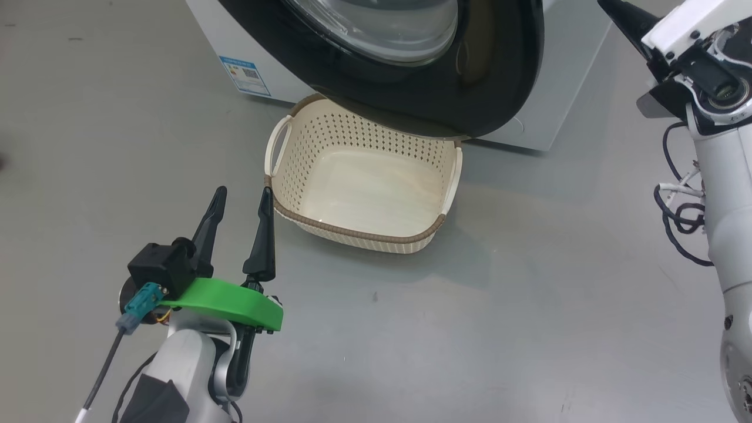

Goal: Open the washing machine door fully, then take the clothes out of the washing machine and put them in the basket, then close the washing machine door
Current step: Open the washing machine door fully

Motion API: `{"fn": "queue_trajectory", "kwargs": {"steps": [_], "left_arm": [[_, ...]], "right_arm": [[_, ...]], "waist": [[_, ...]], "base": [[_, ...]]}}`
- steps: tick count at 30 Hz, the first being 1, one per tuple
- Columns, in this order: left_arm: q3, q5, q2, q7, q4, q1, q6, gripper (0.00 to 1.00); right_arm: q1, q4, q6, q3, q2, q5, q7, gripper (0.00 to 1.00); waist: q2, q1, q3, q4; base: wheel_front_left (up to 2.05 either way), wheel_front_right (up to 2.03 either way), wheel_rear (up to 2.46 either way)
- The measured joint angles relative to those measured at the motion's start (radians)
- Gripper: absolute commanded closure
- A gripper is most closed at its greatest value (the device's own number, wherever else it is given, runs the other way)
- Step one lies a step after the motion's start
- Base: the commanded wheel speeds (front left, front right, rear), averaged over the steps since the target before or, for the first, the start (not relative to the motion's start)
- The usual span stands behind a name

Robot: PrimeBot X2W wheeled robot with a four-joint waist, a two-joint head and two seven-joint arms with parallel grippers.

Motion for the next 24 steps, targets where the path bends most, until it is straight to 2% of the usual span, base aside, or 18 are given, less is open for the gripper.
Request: {"fn": "queue_trajectory", "kwargs": {"steps": [3, 6, 14, 20, 24], "left_arm": [[0.006, -0.002, 0.000, 0.000, 0.004, 0.009, 0.000, 0.00], [0.011, -0.008, 0.001, 0.000, 0.009, 0.026, 0.000, 0.00], [0.052, -0.002, 0.003, 0.000, 0.019, 0.077, 0.011, 0.00], [0.093, 0.019, 0.004, 0.000, 0.017, 0.109, 0.019, 0.00], [0.117, 0.029, 0.004, 0.000, 0.013, 0.130, 0.024, 0.00]], "right_arm": [[0.030, -0.028, 0.030, 0.076, -0.044, -0.115, -0.056, 1.00], [0.066, -0.058, 0.031, 0.142, -0.069, -0.210, -0.112, 1.00], [0.157, -0.143, 0.031, 0.240, -0.047, -0.336, -0.289, 1.00], [0.251, -0.207, 0.031, 0.321, -0.055, -0.452, -0.416, 1.00], [0.325, -0.230, 0.031, 0.330, -0.066, -0.478, -0.488, 1.00]], "waist": [[0.0000, 0.0000, -0.025, -0.005], [0.0000, 0.0000, -0.054, -0.012], [0.0000, 0.0000, -0.135, -0.053], [0.0000, 0.0000, -0.185, -0.121], [0.0000, 0.0000, -0.209, -0.159]], "base": [[0.00, 0.00, 0.00], [0.00, 0.00, 0.00], [0.00, 0.00, 0.00], [0.00, 0.00, 0.00], [0.00, 0.00, 0.00]]}}
